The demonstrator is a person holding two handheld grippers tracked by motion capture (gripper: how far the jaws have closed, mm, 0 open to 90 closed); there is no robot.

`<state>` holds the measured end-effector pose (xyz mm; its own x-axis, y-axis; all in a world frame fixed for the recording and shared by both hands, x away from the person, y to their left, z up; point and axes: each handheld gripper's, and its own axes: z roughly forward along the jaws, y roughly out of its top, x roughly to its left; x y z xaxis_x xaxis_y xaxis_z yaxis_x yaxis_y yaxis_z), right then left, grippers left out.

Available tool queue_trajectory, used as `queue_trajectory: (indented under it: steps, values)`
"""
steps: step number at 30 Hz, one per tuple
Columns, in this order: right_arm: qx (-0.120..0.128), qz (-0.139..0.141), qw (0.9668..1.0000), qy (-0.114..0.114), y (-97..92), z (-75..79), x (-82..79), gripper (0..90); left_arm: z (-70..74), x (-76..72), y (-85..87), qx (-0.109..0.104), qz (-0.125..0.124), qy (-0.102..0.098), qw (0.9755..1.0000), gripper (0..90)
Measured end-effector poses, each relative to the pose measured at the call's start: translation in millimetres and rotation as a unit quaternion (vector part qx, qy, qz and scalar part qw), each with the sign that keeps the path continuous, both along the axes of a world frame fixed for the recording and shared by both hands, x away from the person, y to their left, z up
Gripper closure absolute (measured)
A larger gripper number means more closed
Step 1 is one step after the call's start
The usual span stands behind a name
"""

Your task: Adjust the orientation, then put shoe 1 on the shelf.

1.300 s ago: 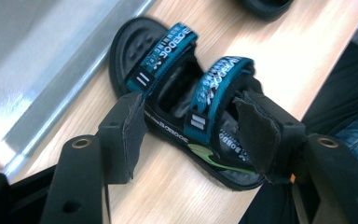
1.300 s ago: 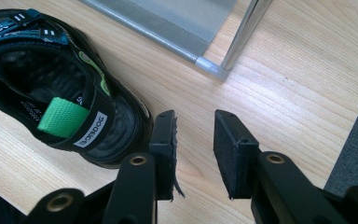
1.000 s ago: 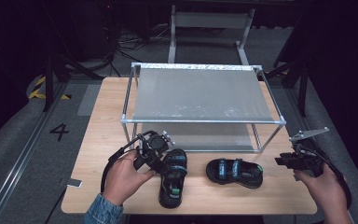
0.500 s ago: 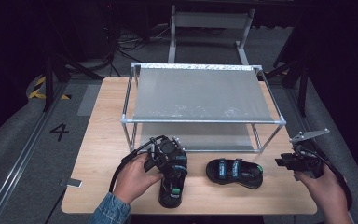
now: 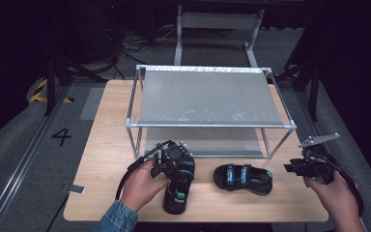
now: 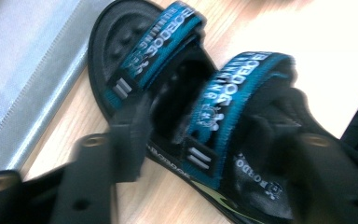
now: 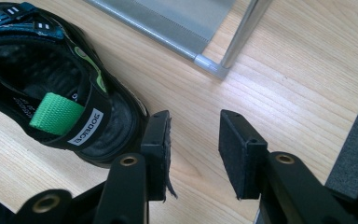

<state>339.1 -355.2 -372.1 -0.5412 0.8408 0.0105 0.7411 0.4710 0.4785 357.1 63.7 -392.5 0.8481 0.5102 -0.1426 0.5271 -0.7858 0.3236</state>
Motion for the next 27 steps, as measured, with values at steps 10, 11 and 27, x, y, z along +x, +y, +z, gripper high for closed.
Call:
queue_trajectory:
  steps: [10,11,27]
  values:
    - [-0.003,0.005,1.0000,-0.005,0.7,1.5,0.0,64.1,5.3,-4.5,-3.2,0.009,-0.003,-0.008,0.9999,69.8]
    - [-0.003,0.006,1.0000,-0.004,1.9,1.1,0.4,64.0,5.6,-4.7,-3.3,0.008,-0.003,-0.010,0.9999,69.8]
    - [0.001,0.000,1.0000,0.004,-1.3,-3.4,-2.7,64.0,37.1,-2.6,-3.2,0.014,-0.028,-0.001,0.9995,70.1]
